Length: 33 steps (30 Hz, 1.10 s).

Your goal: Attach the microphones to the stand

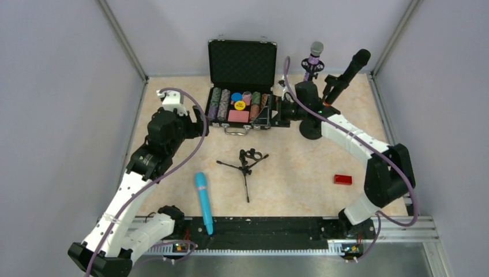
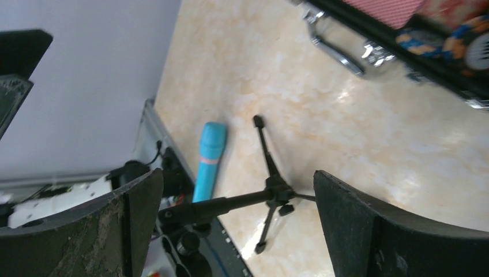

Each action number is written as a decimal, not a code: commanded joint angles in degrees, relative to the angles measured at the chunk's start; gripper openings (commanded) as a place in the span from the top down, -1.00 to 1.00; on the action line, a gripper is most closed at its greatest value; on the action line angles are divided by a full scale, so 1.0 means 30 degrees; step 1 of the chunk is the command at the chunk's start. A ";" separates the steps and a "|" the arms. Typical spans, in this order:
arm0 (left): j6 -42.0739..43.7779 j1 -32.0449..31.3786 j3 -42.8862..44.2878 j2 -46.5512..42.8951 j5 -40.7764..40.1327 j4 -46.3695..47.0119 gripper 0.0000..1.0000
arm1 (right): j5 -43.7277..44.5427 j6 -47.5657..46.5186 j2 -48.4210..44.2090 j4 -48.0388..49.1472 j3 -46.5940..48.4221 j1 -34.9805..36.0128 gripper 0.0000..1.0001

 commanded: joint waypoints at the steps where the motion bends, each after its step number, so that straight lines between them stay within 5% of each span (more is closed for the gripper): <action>1: -0.0474 0.0064 -0.0242 -0.0104 0.0516 0.0192 -0.77 | 0.4898 -0.2456 -0.2753 -0.1793 0.0569 -0.0102 -0.98; 14: -0.2900 0.0093 -0.1158 0.1024 0.2516 -0.1958 -0.90 | 1.1278 -0.5243 -0.8890 -0.0334 -0.3047 0.0124 -0.98; 26: -0.7305 0.0052 -0.3633 0.1005 0.2613 -0.5523 -0.97 | 1.1929 -0.4746 -1.4943 0.2155 -0.8533 0.0131 -0.98; 33: -0.8379 0.0057 -0.4225 0.2171 0.1660 -0.8419 -0.97 | 1.1938 -0.4202 -1.6212 0.0507 -0.9275 0.0135 -0.98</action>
